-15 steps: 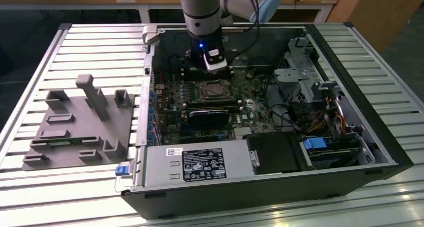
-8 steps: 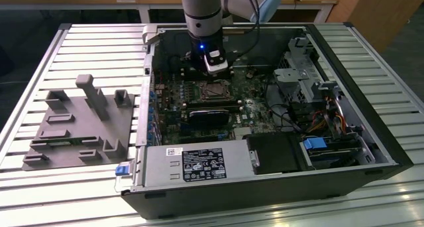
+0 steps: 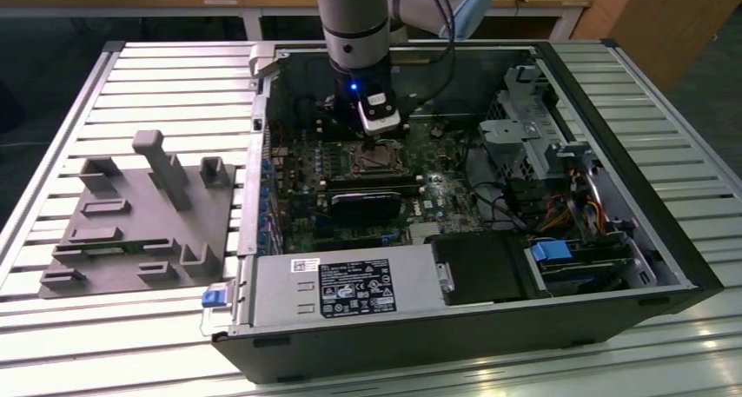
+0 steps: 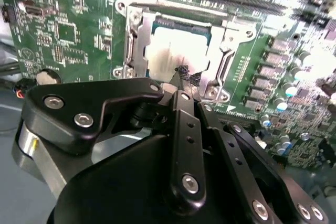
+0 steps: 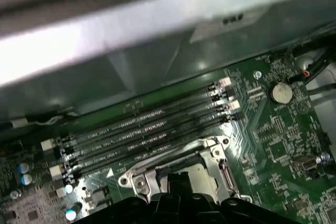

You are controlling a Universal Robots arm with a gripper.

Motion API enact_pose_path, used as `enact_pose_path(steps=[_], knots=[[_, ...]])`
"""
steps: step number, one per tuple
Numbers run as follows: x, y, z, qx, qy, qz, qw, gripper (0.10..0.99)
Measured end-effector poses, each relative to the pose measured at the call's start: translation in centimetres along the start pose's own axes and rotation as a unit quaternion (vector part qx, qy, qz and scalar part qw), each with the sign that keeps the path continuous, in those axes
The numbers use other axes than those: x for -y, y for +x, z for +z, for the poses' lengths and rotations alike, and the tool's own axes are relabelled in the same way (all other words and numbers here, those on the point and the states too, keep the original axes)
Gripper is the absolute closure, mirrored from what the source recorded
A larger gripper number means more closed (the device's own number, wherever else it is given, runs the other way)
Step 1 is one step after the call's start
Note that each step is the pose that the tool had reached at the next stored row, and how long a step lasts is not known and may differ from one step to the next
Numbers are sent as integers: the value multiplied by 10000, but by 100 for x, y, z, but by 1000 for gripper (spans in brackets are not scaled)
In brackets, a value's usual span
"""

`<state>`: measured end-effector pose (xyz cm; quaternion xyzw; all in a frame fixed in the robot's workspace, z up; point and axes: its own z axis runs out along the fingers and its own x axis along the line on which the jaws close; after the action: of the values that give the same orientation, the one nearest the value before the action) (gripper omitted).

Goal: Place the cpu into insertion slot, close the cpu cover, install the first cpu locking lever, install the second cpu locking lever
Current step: 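Install the first cpu locking lever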

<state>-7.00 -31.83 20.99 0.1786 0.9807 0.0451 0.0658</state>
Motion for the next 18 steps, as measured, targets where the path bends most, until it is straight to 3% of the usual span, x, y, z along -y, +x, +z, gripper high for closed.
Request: enact_pose_path(steps=[8, 18], knots=[[109, -42, -7, 14, 37, -5, 10000, 984], [83, -130, 7, 27, 149, -102, 9998, 984]])
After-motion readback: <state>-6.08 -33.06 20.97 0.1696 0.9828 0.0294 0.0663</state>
